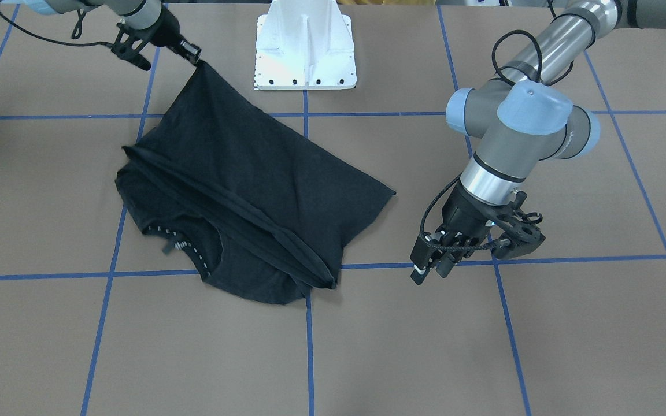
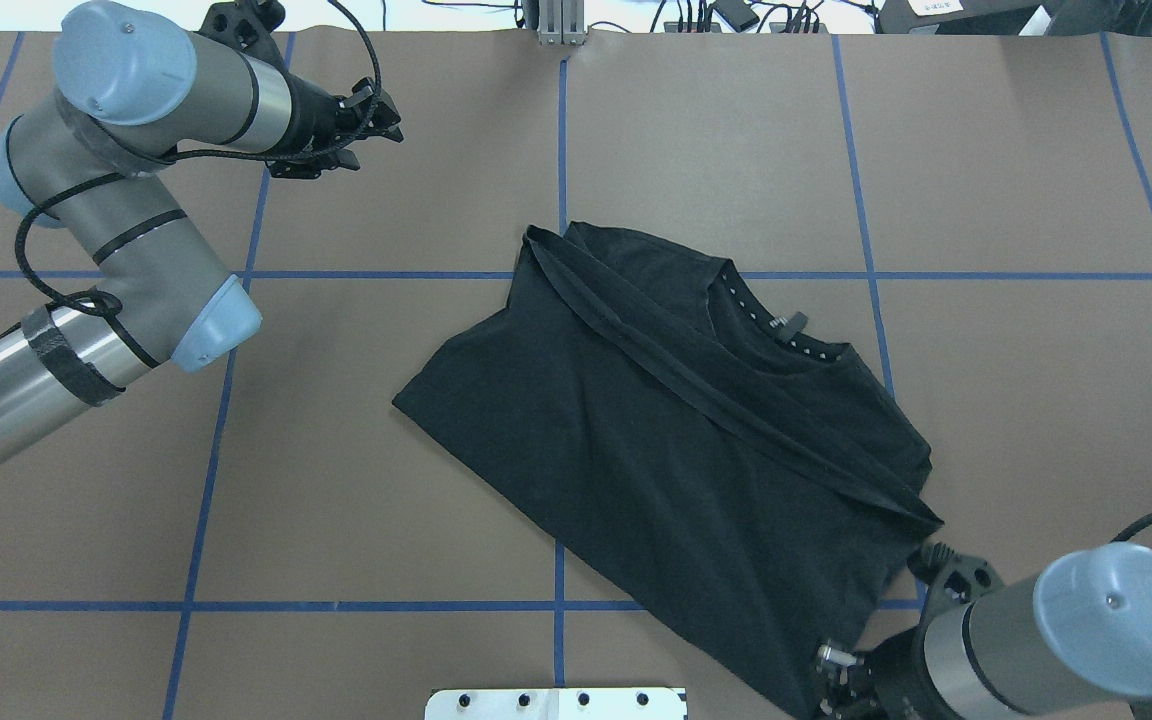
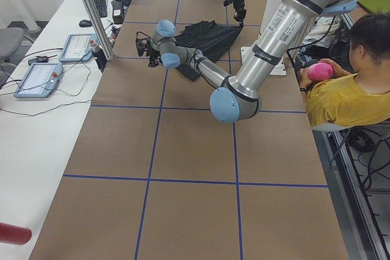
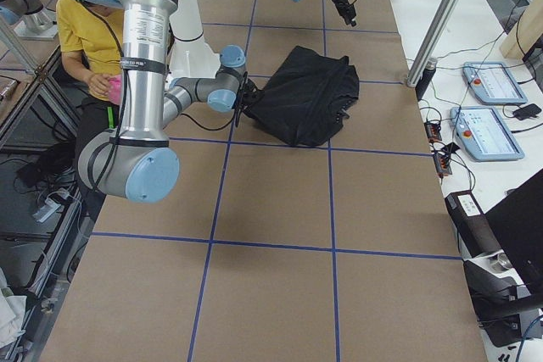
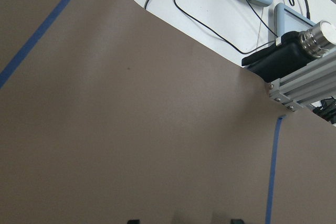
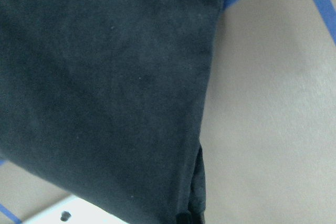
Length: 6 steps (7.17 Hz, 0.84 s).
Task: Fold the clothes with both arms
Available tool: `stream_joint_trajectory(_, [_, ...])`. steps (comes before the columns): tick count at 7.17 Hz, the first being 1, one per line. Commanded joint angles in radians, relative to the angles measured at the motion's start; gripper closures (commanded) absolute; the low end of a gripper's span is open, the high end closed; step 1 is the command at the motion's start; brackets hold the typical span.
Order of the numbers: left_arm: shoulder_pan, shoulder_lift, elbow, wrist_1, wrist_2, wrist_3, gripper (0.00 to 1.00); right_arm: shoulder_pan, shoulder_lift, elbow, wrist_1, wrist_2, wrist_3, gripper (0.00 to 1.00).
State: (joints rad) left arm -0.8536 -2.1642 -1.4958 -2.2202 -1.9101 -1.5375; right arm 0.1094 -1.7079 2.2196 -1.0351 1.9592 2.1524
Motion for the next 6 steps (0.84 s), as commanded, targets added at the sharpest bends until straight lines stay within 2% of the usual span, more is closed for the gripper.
stream_joint_trajectory(1, [0.033, 0.039, -0.087, 0.005, -0.038, -0.054, 0.32, -0.068, 0.001, 0.008, 0.001, 0.004, 0.006, 0.0])
stream_joint_trajectory(3, [0.108, 0.084, -0.148, 0.005, -0.012, -0.122, 0.32, 0.004, 0.001, 0.009, 0.0, 0.003, 0.006, 0.0])
stream_joint_trajectory(4, [0.176, 0.177, -0.247, 0.01, 0.05, -0.139, 0.32, 0.075, 0.002, 0.021, 0.0, 0.006, 0.004, 0.0])
stream_joint_trajectory(5, [0.261, 0.223, -0.282, 0.046, 0.159, -0.185, 0.32, 0.151, 0.002, 0.023, 0.0, 0.016, 0.003, 0.0])
stream_joint_trajectory(6, [0.312, 0.225, -0.281, 0.085, 0.196, -0.208, 0.33, 0.185, 0.004, 0.019, -0.002, 0.018, 0.001, 0.0])
